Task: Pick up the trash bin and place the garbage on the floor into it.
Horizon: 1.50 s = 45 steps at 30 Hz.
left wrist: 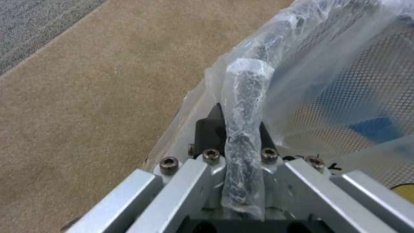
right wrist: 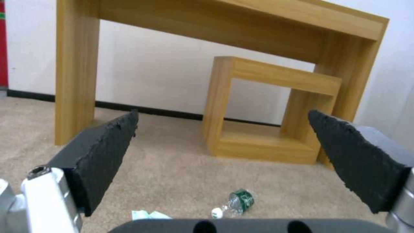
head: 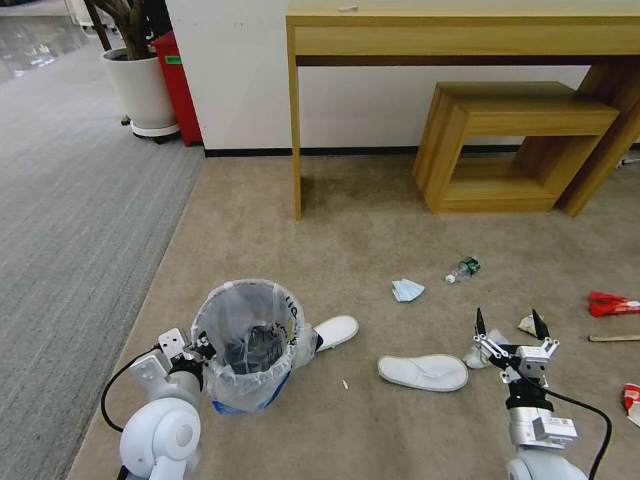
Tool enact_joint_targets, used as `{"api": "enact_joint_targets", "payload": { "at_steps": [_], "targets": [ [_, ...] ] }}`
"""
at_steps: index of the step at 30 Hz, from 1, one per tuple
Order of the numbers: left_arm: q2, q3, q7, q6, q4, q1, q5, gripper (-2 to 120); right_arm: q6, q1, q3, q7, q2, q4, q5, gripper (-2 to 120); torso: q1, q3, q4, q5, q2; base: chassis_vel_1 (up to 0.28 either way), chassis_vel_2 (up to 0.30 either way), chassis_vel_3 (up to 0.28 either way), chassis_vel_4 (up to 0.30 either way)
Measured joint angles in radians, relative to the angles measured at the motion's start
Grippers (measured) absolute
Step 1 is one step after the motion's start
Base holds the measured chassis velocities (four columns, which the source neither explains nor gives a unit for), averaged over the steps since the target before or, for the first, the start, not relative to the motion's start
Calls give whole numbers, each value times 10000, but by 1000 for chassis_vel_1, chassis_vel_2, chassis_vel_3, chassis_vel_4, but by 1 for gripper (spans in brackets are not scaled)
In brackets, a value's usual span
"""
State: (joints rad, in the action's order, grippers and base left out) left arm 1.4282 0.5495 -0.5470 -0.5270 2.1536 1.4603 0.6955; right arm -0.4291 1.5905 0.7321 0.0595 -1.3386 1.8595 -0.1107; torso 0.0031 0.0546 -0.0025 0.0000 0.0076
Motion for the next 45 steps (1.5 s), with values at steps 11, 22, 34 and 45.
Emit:
{"api": "enact_joint_targets", "payload": {
  "at_steps": [11,22,34,45],
  "targets": [
    [232,-122,10,1,-201,12,-320,1,-130,-233,-116,-133,1095,-345,-127,100,1,1,-1,1,0,0,0,0,0],
    [293,2,13,21,-209,87,-394,1,-564,-806,-698,-605,3282,-1606,111,100,0,2,1,1,0,0,0,0,0],
    [488,183,101,205,-264,127,-583,1,-2239,-236,-683,-1394,4722,-4123,806,100,1,1,-1,2,0,0,0,0,0],
    [639,165,182,355,-400,108,-772,1,-2717,-1436,-1451,-1336,4544,-6907,2174,100,1,0,2,-1,0,0,0,0,0]
  ]
}}
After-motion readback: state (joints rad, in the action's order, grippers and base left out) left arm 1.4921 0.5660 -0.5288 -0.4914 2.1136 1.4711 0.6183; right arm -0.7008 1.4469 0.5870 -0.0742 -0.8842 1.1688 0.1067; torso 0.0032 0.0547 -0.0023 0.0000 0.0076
